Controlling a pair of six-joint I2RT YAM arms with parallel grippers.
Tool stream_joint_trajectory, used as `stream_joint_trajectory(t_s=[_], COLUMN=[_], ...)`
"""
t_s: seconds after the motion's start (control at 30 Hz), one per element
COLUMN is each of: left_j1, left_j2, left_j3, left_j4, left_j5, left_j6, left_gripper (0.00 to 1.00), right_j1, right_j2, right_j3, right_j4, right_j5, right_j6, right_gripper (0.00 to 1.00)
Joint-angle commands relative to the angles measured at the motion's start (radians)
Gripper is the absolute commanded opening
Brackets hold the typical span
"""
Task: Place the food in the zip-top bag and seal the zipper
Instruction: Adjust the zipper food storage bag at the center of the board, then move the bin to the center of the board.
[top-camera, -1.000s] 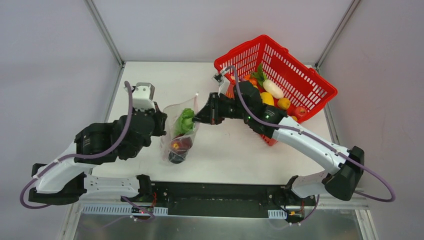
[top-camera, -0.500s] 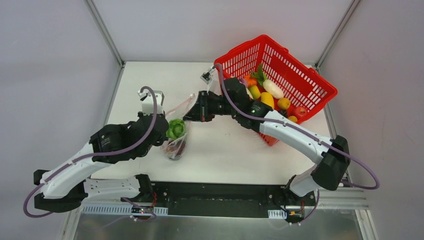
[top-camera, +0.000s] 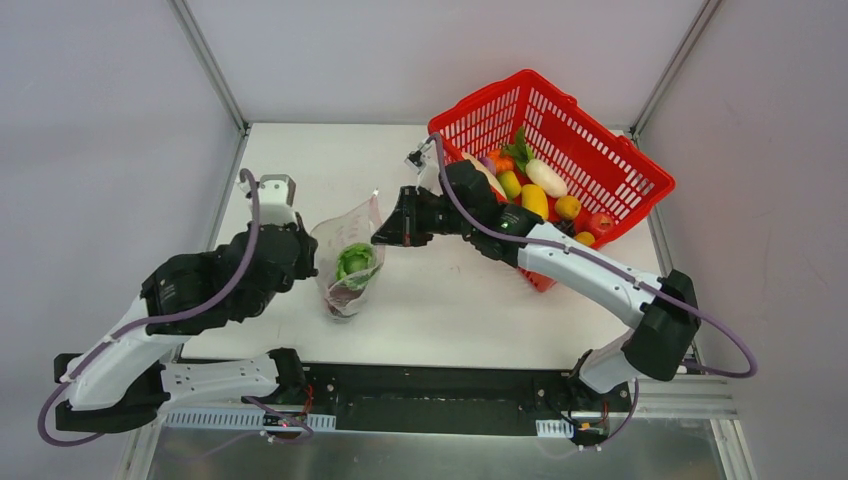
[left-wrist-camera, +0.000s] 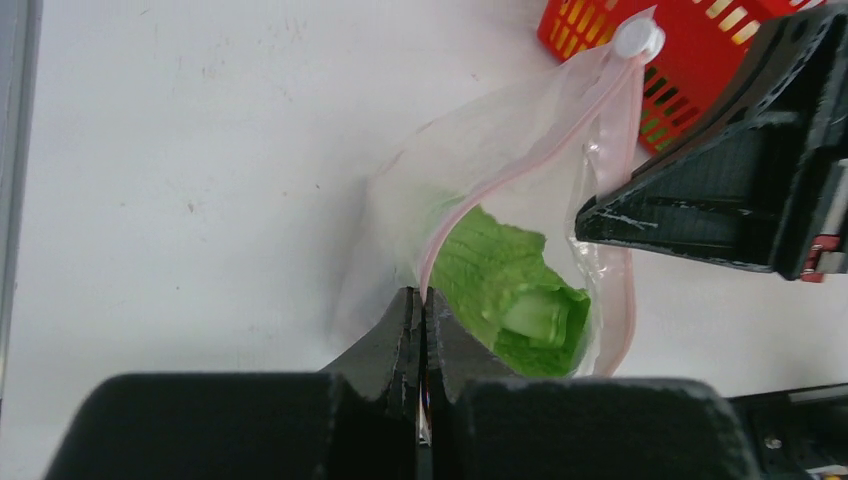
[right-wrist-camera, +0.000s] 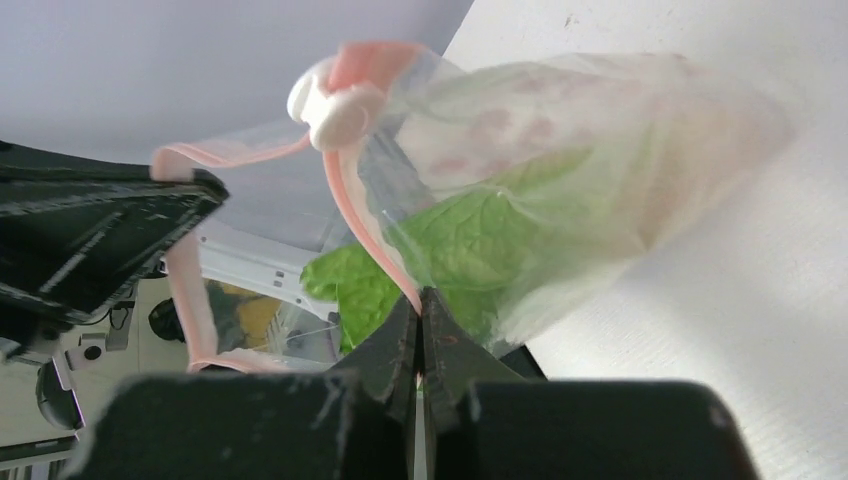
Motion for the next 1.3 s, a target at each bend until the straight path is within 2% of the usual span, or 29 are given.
stream_joint_trajectory(t_s=[0.0,0.13,0.2,0.33,0.4,0.5,0.6,0.63,0.77,0.9,1.03,1.17,1.27], left_j1=[0.012,0.012,0.012,0.013,0.013,0.012,0.013,0.013,0.012,0.012,0.013,0.012,0.013], left_j2=[0.023,0.109,0.156,0.185,0.183,0.202,0.219,0.220,0.205,0.187,0.166,0.145,0.139], left_j3=[0.097,0.118,0.115,0.035,-0.008,-0.034,-0.042,-0.045,-0.065,-0.076,-0.100,-0.122,-0.129], left_j4=[0.021,0.029,0.016,0.087,0.131,0.159,0.173,0.178,0.216,0.226,0.249,0.266,0.266], left_j5=[0.016,0.065,0.068,0.093,0.108,0.122,0.131,0.135,0.160,0.172,0.174,0.169,0.169], left_j6=[0.044,0.067,0.054,0.026,0.019,0.015,0.014,0.014,0.017,0.024,0.022,0.022,0.021], left_gripper=[0.00,0.00,0.00,0.00,0.00,0.00,0.00,0.00,0.00,0.00,0.00,0.00,0.00], right_j1=[-0.007,-0.024,-0.031,-0.056,-0.067,-0.072,-0.072,-0.073,-0.078,-0.100,-0.219,-0.449,-0.566], right_j2=[-0.066,-0.058,-0.074,-0.121,-0.144,-0.177,-0.240,-0.264,-0.337,-0.372,-0.342,-0.254,-0.163], right_j3=[-0.014,-0.060,-0.106,-0.188,-0.184,-0.146,-0.120,-0.115,-0.051,0.019,0.093,0.129,0.135], right_j4=[-0.011,-0.031,-0.039,-0.063,-0.105,-0.204,-0.251,-0.259,-0.319,-0.351,-0.380,-0.430,-0.499], right_j5=[0.036,0.090,0.147,0.174,0.156,0.123,0.118,0.122,0.254,0.550,0.714,0.634,0.584], right_j6=[0.002,0.002,-0.047,-0.053,-0.078,-0.152,-0.199,-0.215,-0.288,-0.376,-0.432,-0.391,-0.342], right_gripper=[0.00,0.00,0.00,0.00,0.04,0.19,0.45,0.49,0.54,0.56,0.57,0.59,0.64])
